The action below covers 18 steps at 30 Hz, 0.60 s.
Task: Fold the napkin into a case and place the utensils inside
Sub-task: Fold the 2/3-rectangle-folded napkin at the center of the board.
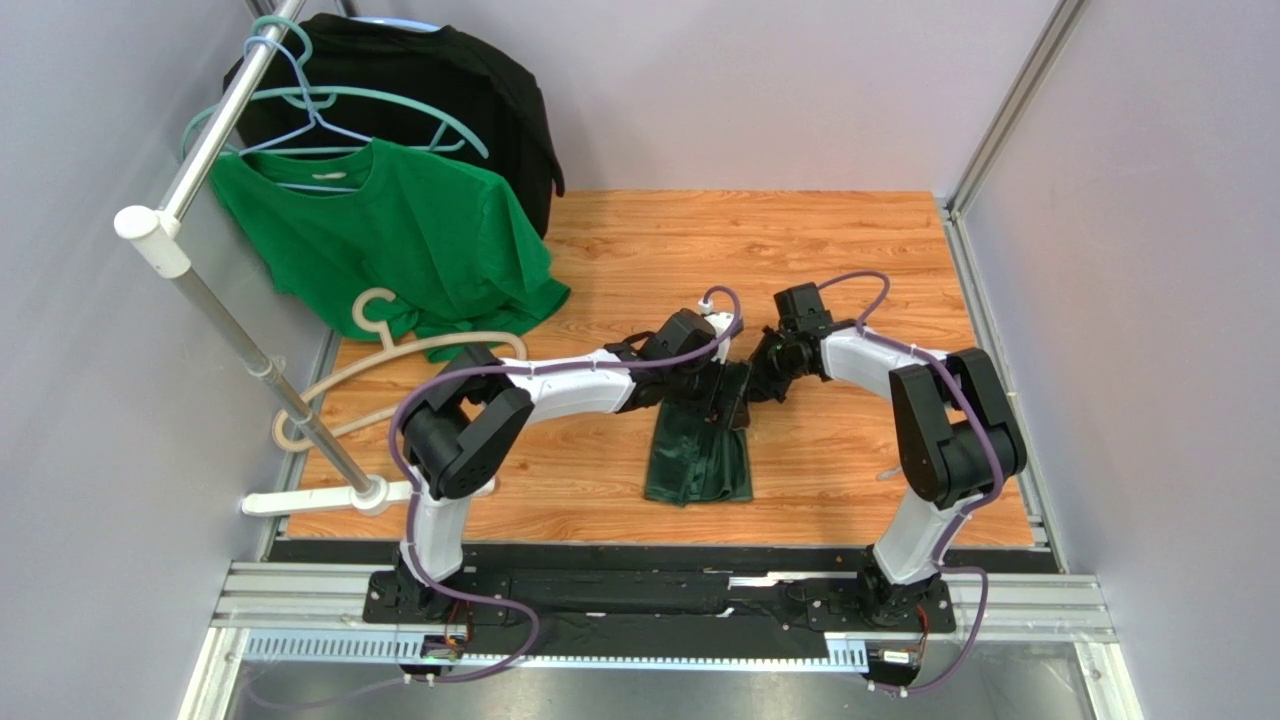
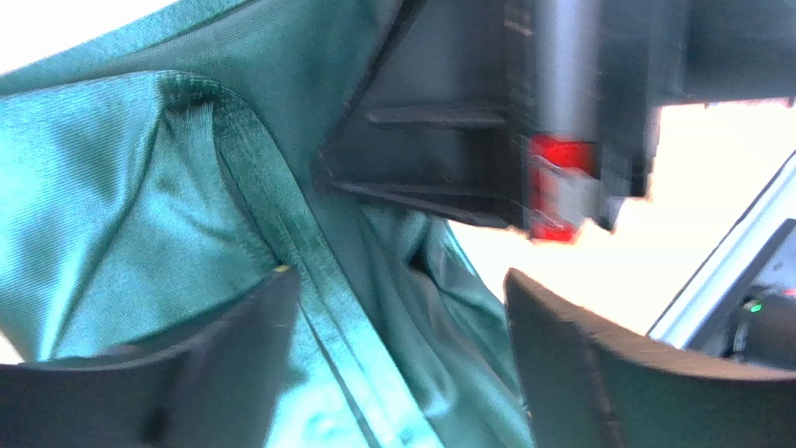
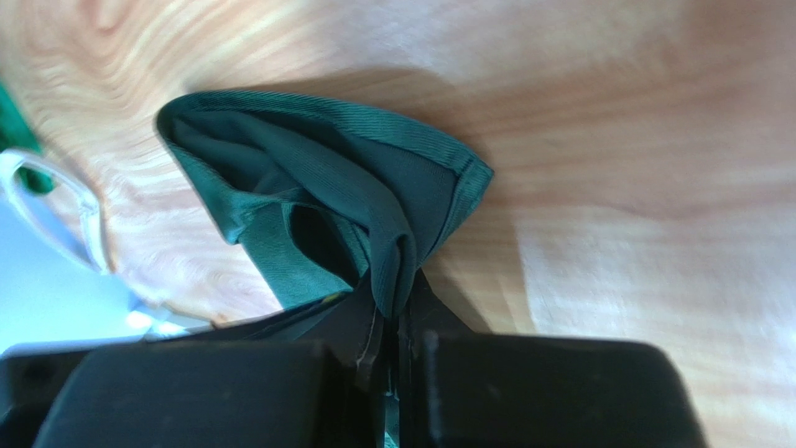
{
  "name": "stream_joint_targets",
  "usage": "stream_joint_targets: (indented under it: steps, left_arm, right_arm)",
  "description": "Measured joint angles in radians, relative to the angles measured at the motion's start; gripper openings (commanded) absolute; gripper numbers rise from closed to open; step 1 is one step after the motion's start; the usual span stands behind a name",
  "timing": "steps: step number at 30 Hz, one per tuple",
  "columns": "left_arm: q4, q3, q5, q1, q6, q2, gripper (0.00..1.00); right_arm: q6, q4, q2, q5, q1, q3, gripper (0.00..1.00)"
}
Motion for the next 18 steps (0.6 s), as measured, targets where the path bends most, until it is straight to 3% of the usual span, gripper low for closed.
stream_joint_targets:
  steps: [12,18]
  left_arm:
    - [0.008,-0.032,-0.323,-0.158,0.042,-0.069,0.99]
    - [0.02,-0.032,-0.44,-0.171,0.051,-0.047,0.97]
  right_arm:
    - [0.127,-0.275,0.002,0.165,0.017,0.075,0.0]
    - [0.192,-0.321,0.002,0.172,0.017,0.078,0.0]
